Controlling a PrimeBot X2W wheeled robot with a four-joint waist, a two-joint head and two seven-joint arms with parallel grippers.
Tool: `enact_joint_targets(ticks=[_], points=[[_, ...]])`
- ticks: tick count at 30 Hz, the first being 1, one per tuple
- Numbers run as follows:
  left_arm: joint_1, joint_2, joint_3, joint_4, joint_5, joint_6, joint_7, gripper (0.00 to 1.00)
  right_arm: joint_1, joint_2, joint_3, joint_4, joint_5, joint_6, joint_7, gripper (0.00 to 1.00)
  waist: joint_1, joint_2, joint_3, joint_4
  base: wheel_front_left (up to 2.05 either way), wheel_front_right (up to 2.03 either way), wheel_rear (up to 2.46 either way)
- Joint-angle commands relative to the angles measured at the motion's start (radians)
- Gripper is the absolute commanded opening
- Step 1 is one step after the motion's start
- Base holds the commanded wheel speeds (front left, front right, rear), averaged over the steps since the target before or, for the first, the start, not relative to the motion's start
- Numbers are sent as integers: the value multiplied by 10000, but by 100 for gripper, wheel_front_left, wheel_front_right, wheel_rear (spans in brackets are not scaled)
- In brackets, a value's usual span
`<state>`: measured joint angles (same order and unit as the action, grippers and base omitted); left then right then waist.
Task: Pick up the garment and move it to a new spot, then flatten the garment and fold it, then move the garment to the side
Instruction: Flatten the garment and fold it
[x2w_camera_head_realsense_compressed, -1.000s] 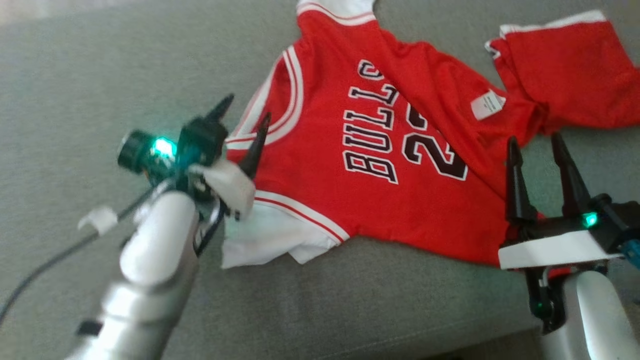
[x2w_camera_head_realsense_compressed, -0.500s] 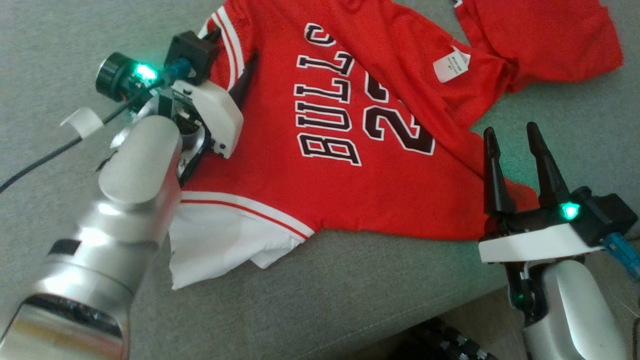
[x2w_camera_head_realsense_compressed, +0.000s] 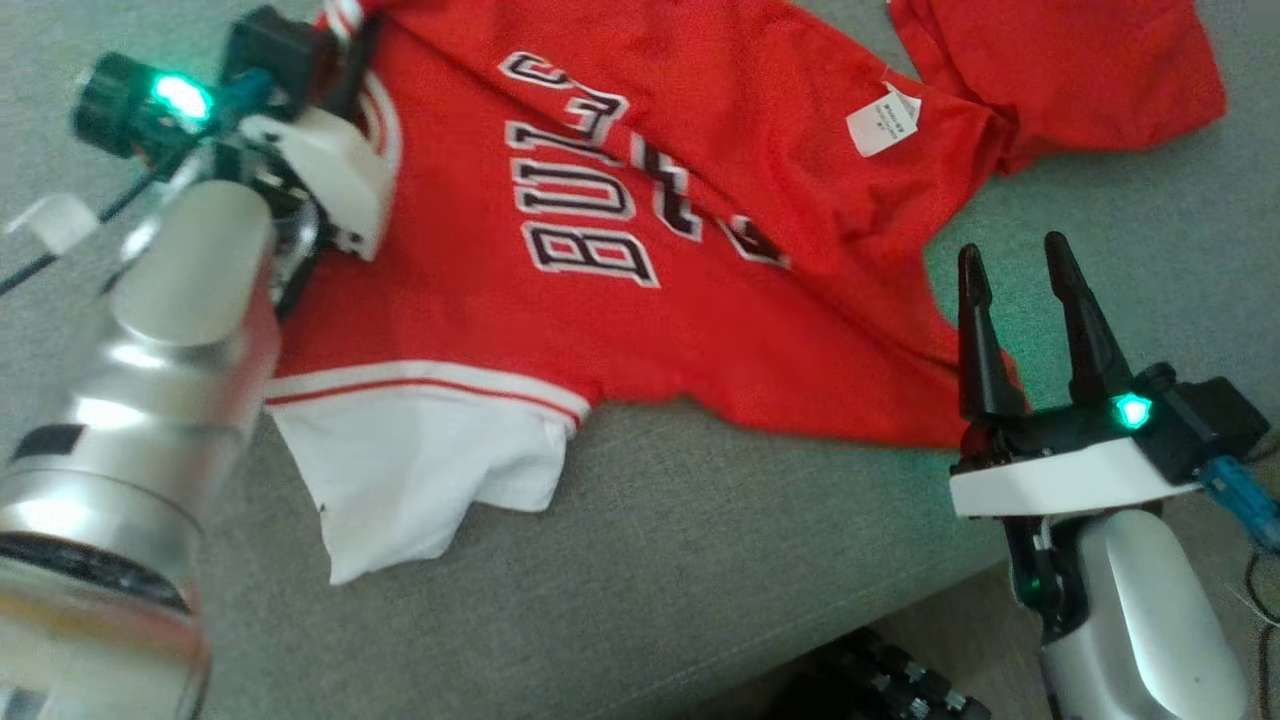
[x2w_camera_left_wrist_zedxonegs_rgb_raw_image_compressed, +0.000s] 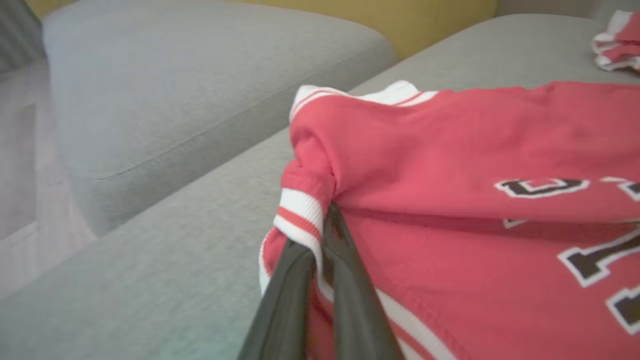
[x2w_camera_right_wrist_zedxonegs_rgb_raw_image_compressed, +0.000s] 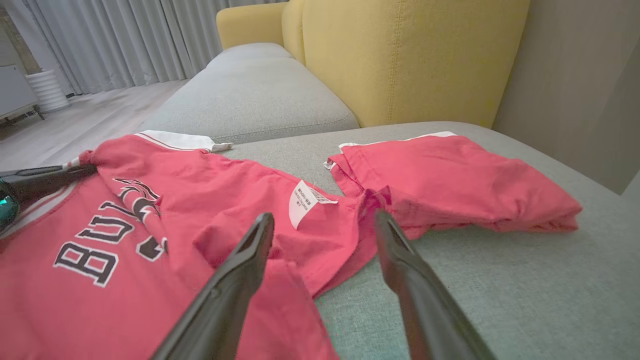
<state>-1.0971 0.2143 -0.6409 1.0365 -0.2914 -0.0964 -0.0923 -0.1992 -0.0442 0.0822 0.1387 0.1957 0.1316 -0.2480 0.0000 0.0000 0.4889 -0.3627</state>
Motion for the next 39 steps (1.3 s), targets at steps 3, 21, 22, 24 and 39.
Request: enact_joint_targets(ticks=[3, 21, 22, 24, 39], points=[[-725, 684, 575, 210, -185, 344, -660, 0, -39, -61, 208, -307, -107, -9, -131, 100, 0, 0, -112, 185, 0, 0, 0], [-977, 1236, 961, 813, -486, 664, -1652, 100, -91, -60, 224, -458, -623, -9, 75, 100, 0, 0, -589, 1315, 0, 0, 0], [-855, 1186, 952, 628, -465, 703, -1672, 100, -112, -60, 189, -456, -667, -9, 98, 100, 0, 0, -686, 1422, 0, 0, 0], [-718, 1145, 965, 339, -438, 770, -1682, 100, -132, -60, 150, -451, -727, -9, 131, 100, 0, 0, -788, 1536, 0, 0, 0], [4978, 1278, 1946, -6379, -122, 2376, -1693, 100, 106, -60, -411, -204, -1204, -9, 642, 100, 0, 0, -2636, 3381, 0, 0, 0]])
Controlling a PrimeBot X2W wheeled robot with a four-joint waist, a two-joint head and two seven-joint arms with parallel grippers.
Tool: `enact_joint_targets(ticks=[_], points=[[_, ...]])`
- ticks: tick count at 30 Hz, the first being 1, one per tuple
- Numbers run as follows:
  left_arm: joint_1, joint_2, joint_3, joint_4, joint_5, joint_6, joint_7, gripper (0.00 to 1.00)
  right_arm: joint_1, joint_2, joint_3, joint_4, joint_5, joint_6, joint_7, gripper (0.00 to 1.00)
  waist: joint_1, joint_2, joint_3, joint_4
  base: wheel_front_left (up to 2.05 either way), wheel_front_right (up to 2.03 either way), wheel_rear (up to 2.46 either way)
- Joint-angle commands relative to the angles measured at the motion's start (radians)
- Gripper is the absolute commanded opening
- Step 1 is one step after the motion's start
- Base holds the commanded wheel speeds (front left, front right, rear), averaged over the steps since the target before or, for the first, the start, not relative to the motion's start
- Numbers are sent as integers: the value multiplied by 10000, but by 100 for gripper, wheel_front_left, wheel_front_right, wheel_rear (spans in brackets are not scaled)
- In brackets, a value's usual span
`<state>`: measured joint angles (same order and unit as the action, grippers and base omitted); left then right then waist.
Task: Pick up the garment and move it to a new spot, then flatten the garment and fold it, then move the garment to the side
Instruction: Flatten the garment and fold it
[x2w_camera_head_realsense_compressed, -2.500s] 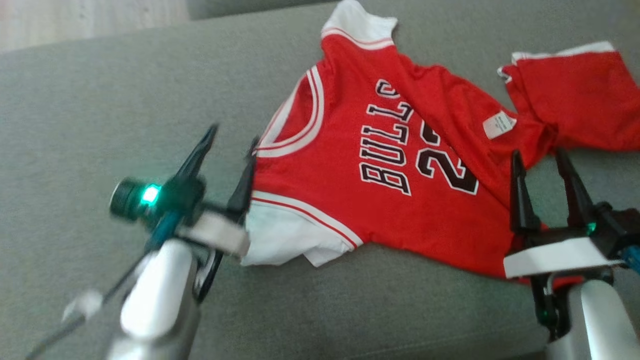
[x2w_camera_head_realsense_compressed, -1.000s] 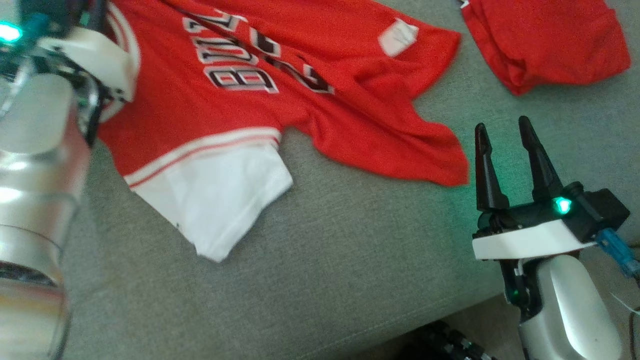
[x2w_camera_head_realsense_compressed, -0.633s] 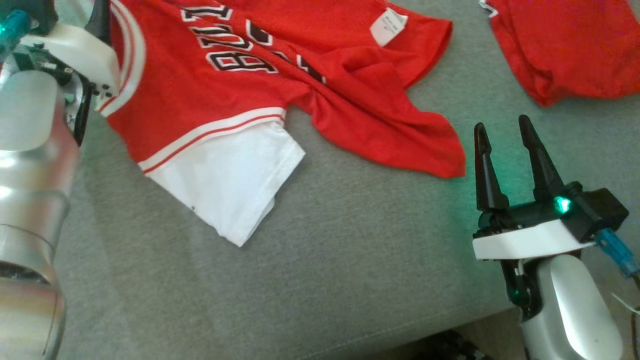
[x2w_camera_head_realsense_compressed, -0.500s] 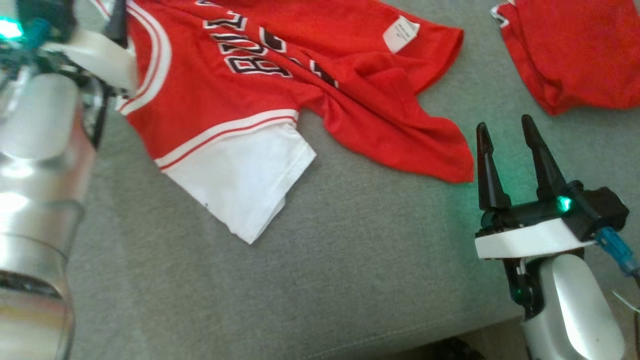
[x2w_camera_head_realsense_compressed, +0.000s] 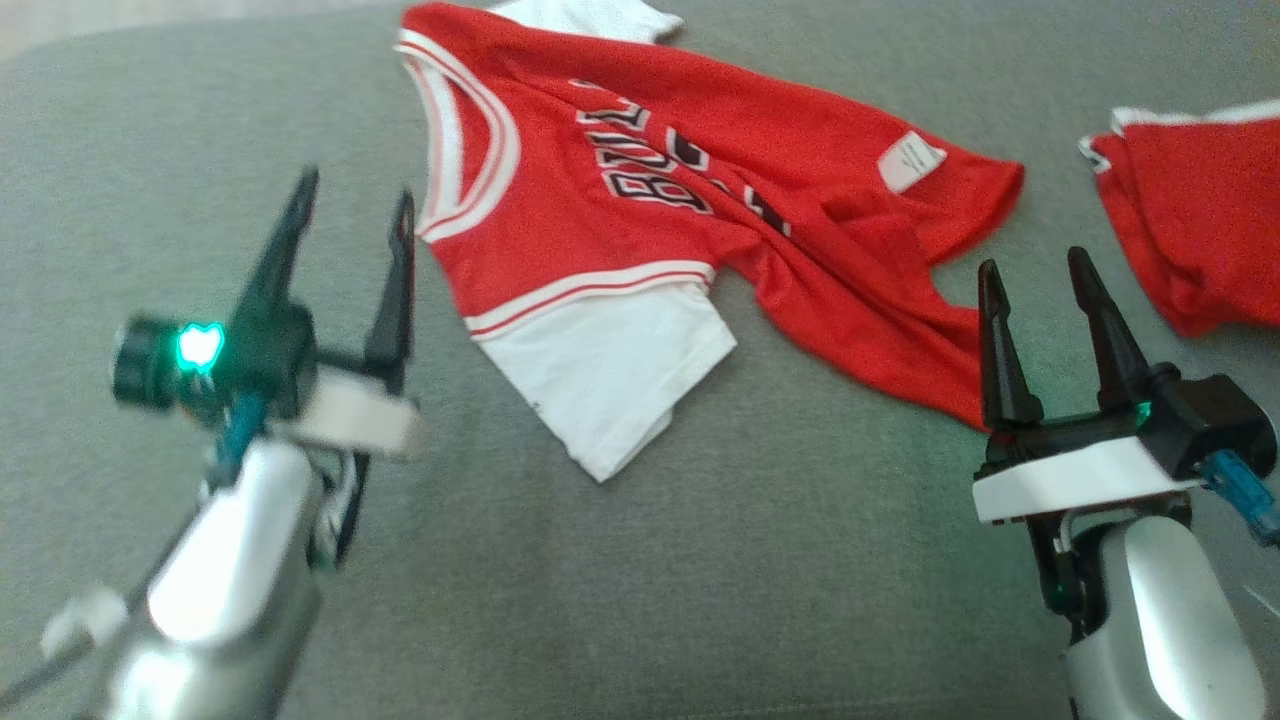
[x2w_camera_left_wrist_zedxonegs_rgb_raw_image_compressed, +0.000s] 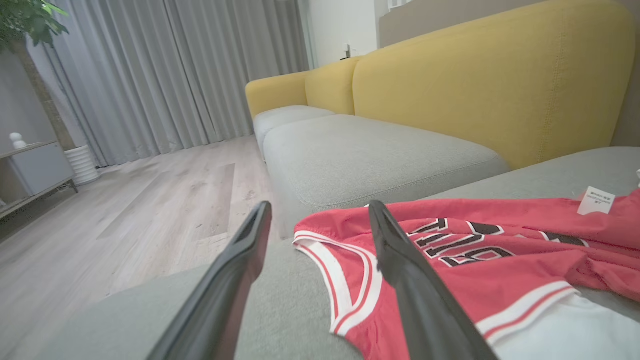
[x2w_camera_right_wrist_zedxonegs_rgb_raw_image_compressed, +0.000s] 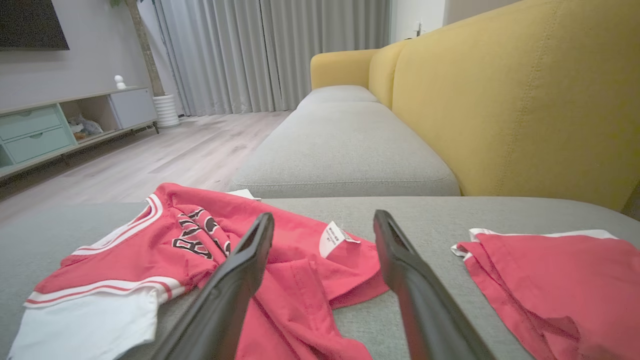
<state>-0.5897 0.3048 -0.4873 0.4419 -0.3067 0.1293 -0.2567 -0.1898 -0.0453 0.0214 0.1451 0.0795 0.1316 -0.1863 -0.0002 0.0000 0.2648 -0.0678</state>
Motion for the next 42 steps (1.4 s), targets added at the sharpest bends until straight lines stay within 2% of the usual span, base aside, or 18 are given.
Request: enact_joint_targets(ticks=[1, 6, 10, 14, 22, 26, 32, 33, 34, 39, 42], points=[[701, 391, 529, -1168, 29, 373, -50, 100, 92, -49, 157, -242, -76, -9, 90, 100, 2, 0, -506, 597, 0, 0, 0], [1951, 515, 609, -2611, 154, 747, -50, 100, 130, -49, -94, -274, -123, -9, 212, 100, 2, 0, -540, 920, 0, 0, 0], [2289, 500, 554, -3185, 88, 826, -25, 100, -181, -49, -468, -306, -182, -9, 419, 100, 2, 0, -342, 1103, 0, 0, 0], [2315, 367, 432, -3428, 46, 835, 6, 100, -1066, -49, -1163, 61, -519, -9, 1221, 100, 2, 0, 2, 1254, 0, 0, 0], [2067, -125, 120, -3174, -54, 632, -18, 100, -3359, -49, -2828, 2307, -1742, -9, 3029, 100, 2, 0, 581, 1620, 0, 0, 0], [1886, -268, 120, -3047, -74, 518, -34, 100, -4051, -49, -3581, 3415, -3194, -9, 3329, 100, 2, 0, 795, 1822, 0, 0, 0], [1711, -266, 274, -2910, -44, 435, -45, 100, -4529, -49, -4238, 4514, -4299, -9, 3309, 100, 2, 0, 925, 2035, 0, 0, 0], [1703, -271, 309, -2918, -28, 439, -46, 100, -4585, -49, -4282, 4680, -4527, -9, 3302, 38, 2, 0, 931, 2061, 0, 0, 0], [1705, -278, 345, -2935, -8, 448, -47, 100, -4651, -49, -4358, 4773, -4698, -9, 3241, 0, 2, 0, 933, 2084, 0, 0, 0], [1778, -390, 445, -3019, 72, 420, -49, 100, -5182, -61, -4448, 5030, -5483, -9, 2975, 0, 2, 0, 987, 2186, 0, 0, 0], [1781, -515, 422, -3025, 126, 347, -49, 100, -5771, -408, -4429, 5041, -5890, -9, 2792, 0, 2, 0, 1050, 2293, 0, 0, 0]])
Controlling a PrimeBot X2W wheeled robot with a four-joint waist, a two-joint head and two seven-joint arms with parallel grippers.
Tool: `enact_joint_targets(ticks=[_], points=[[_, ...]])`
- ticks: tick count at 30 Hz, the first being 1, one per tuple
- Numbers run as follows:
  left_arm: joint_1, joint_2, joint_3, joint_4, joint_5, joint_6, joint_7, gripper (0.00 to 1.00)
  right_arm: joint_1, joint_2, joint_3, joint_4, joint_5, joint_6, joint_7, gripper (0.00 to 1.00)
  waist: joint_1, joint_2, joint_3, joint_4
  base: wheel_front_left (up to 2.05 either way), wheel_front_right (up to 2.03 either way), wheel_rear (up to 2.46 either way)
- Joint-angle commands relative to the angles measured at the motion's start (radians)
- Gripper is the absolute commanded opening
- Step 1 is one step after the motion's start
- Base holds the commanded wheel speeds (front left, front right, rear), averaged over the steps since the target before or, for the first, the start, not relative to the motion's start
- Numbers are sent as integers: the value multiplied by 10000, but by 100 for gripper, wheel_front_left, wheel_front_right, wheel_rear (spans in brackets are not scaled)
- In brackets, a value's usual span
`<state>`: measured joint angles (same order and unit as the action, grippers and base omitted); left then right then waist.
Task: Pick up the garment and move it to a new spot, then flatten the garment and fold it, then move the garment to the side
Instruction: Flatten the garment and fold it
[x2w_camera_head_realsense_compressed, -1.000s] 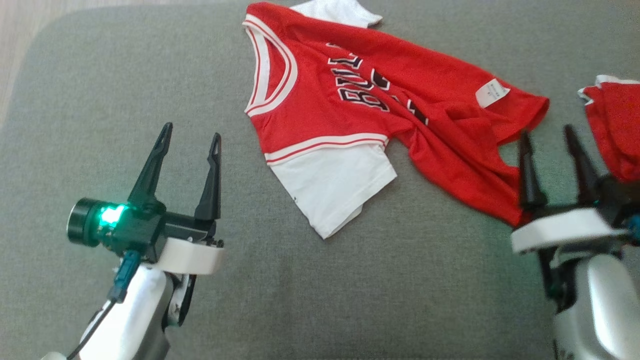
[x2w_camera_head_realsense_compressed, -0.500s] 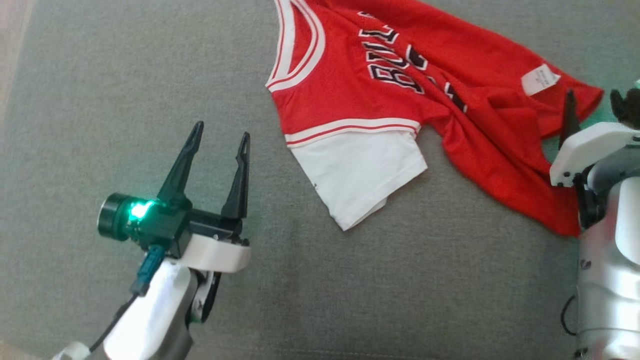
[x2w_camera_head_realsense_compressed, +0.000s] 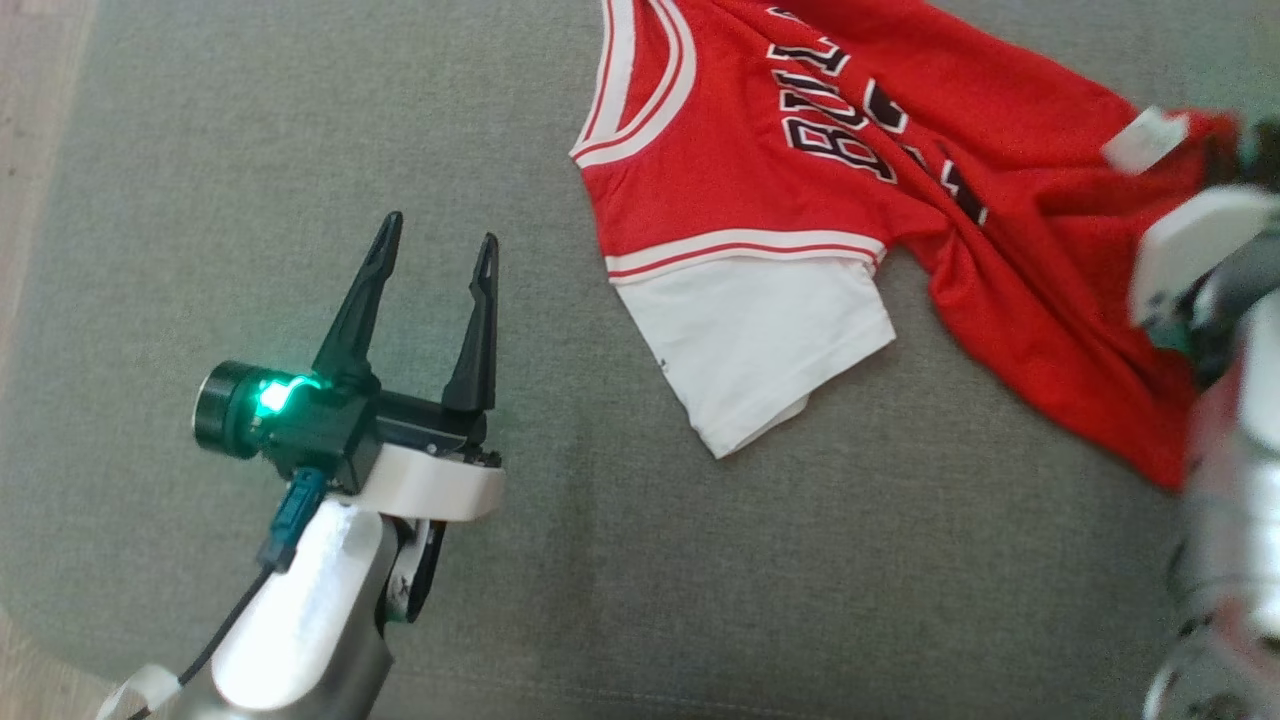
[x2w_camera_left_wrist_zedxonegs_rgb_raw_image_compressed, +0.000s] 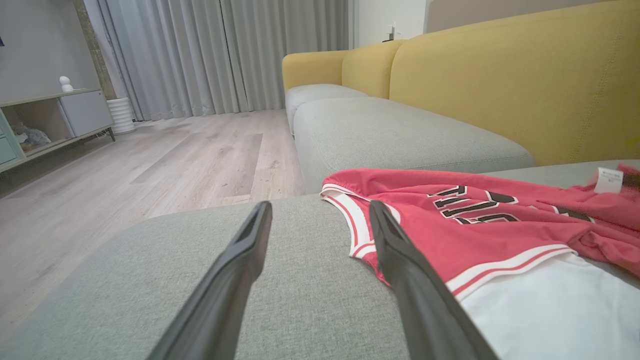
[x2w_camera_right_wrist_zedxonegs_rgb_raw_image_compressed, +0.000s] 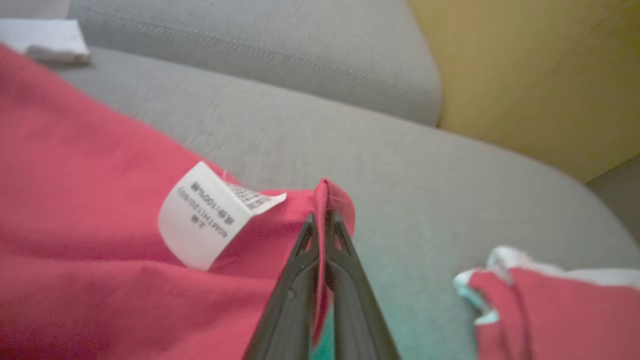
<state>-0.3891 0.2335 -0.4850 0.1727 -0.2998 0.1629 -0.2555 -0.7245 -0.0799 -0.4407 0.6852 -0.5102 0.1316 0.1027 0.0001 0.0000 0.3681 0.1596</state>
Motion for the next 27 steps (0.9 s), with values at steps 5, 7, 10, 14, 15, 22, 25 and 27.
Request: enact_joint_targets(ticks=[5, 7, 10, 14, 15, 22, 25, 27], points=[[-341, -1, 362, -279, 144, -181, -61, 100, -1775, -1098, 553, 77, -367, -9, -420, 0, -1, 0, 141, 275, 0, 0, 0], [-349, -64, 375, -241, 178, -240, -62, 100, -2370, -1512, 741, 367, -477, -9, -642, 0, -1, 0, 149, 347, 0, 0, 0], [-371, -127, 347, -152, 239, -349, -62, 100, -3243, -1996, 821, 830, -638, -9, -1096, 0, -1, 0, 155, 454, 0, 0, 0], [-421, -103, 361, -62, 297, -458, -62, 100, -3892, -2122, 868, 1312, -962, -9, -1856, 100, -1, 0, 100, 491, 0, 0, 0], [-434, -96, 372, -43, 305, -470, -62, 100, -3958, -2168, 858, 1423, -1071, -9, -1959, 100, -1, 0, 82, 486, 0, 0, 0], [-424, -98, 497, 17, 319, -458, -62, 100, -3744, -1534, 65, 1990, -1220, -9, -2851, 100, -1, 0, -311, 127, 0, 0, 0], [-271, -194, 610, 15, 126, -503, -62, 100, -3444, -1233, -80, 2295, -903, -9, -3361, 100, -1, 0, -589, -183, 0, 0, 0], [-154, -187, 636, 70, 109, -519, -62, 100, -3172, -961, 5, 2411, -546, -9, -3551, 100, -1, 0, -819, -428, 0, 0, 0]])
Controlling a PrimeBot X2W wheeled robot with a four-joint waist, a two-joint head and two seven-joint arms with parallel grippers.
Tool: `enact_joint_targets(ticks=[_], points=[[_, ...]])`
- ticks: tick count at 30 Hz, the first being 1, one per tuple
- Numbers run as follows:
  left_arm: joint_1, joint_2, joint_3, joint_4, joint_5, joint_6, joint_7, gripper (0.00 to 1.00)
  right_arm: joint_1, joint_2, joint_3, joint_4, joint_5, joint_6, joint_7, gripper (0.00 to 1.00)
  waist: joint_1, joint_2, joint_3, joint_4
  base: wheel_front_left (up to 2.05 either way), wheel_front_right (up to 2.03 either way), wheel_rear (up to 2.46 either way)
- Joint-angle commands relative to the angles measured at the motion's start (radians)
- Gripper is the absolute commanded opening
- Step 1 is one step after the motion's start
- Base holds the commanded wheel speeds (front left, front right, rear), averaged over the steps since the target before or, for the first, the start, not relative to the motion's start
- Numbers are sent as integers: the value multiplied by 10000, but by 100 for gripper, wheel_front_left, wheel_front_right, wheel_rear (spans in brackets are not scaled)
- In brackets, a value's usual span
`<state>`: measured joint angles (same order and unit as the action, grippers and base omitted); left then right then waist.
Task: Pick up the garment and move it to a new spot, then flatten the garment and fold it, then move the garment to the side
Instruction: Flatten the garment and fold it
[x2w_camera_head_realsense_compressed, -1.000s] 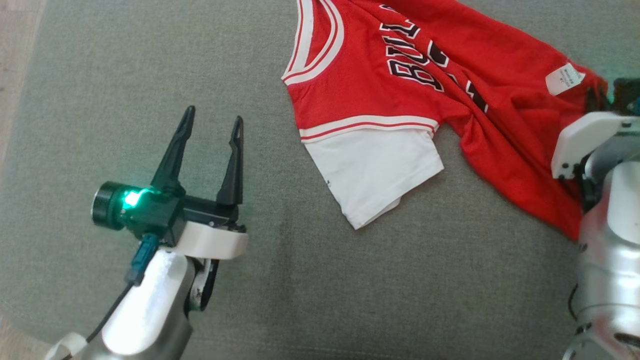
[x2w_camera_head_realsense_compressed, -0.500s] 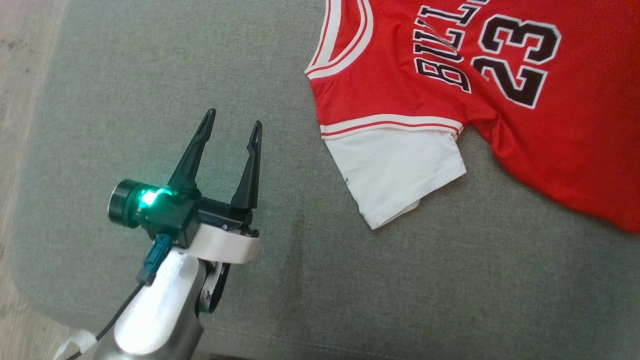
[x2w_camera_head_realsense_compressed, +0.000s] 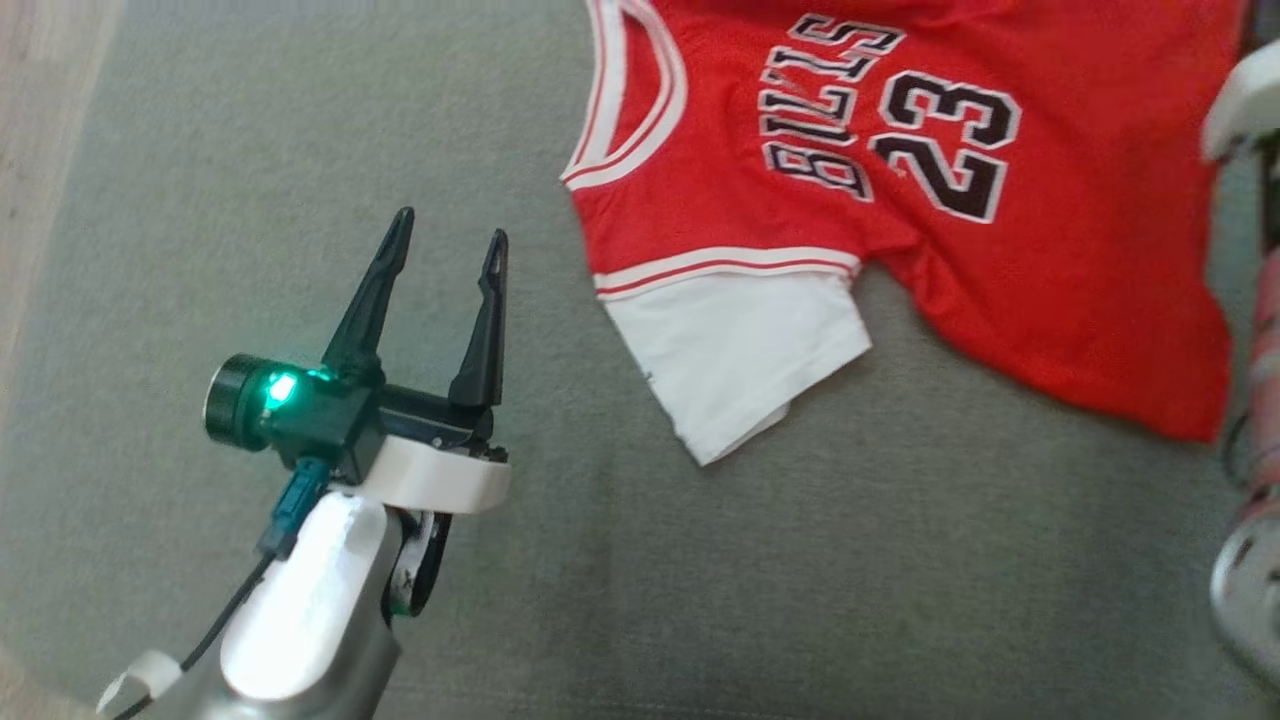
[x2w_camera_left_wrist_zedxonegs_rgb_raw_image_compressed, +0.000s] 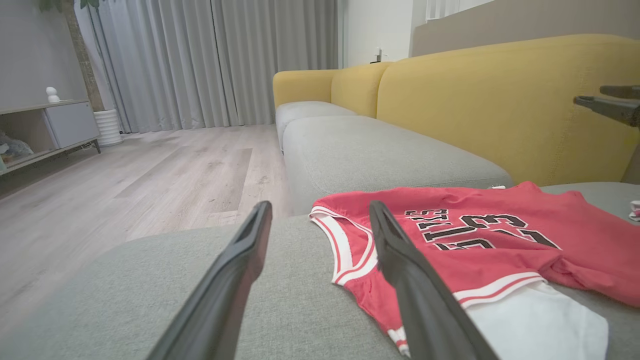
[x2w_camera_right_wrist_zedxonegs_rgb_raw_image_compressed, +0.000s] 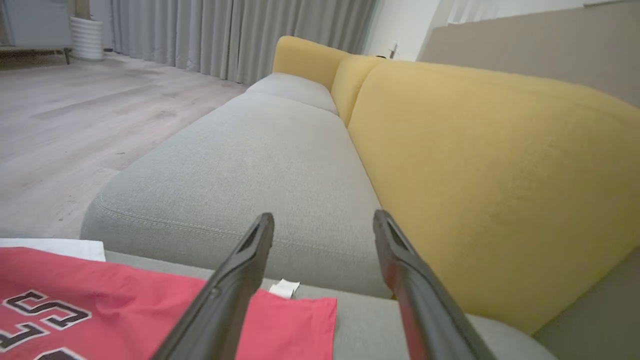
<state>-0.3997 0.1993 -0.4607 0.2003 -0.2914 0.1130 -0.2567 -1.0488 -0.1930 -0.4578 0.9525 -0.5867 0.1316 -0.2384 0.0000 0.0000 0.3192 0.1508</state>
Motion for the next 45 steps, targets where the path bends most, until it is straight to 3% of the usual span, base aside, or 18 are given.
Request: enact_joint_targets(ticks=[1, 4, 9, 16, 20, 27, 32, 36, 41, 42, 43, 45], points=[[14, 146, 404, -169, 12, -18, -51, 100, 223, 341, 252, -294, 452, -9, -188, 100, 0, 0, -436, -462, 0, 0, 0], [135, 135, 443, -99, -9, 10, -51, 100, 566, 702, 618, -699, 1036, -9, -221, 100, 0, 0, -649, -715, 0, 0, 0], [465, 177, 662, 54, -86, 124, -51, 100, 2445, 1330, 2126, -2852, 3253, -9, -229, 100, 0, 0, -1139, -1371, 0, 0, 0], [842, 173, 852, 295, -143, 204, -51, 100, 5798, 1423, 3947, -5272, 6707, -9, -231, 100, 0, 0, -1512, -1975, 0, 0, 0], [937, 142, 902, 590, -228, 210, -51, 100, 7517, 1425, 4531, -6607, 7641, -9, -232, 100, 0, 0, -1428, -2229, 0, 0, 0], [188, 235, 685, 1640, -273, -67, 703, 100, 8586, 1426, 4986, -7946, 8128, -9, -232, 100, 0, 0, -708, -2759, 0, 0, 0], [-543, 291, 644, 2968, -380, -89, 1851, 100, 8493, 1427, 5151, -8193, 8183, -9, -233, 100, 0, 0, -185, -3131, 0, 0, 0], [-1017, 309, 791, 3760, -522, -7, 2184, 100, 8481, 1427, 5175, -8164, 8171, -9, -233, 100, 0, 0, 94, -3363, 0, 0, 0], [-1342, 407, 410, 4339, -371, -403, 2461, 100, 8518, 1427, 5141, -8228, 8254, -9, -233, 100, 0, 0, 200, -3473, 0, 0, 0], [-1389, 447, 371, 4392, -317, -402, 2423, 16, 8521, 1427, 5131, -8222, 8252, -9, -233, 100, 0, 0, 191, -3479, 0, 0, 0], [-1426, 489, 343, 4434, -281, -417, 2366, 0, 8522, 1427, 5120, -8203, 8237, -9, -233, 100, 0, 0, 168, -3474, 0, 0, 0], [-1500, 546, 369, 4464, -262, -401, 2117, 0, 8514, 1427, 5095, -8153, 8202, -9, -233, 100, 0, 0, 96, -3430, 0, 0, 0]])
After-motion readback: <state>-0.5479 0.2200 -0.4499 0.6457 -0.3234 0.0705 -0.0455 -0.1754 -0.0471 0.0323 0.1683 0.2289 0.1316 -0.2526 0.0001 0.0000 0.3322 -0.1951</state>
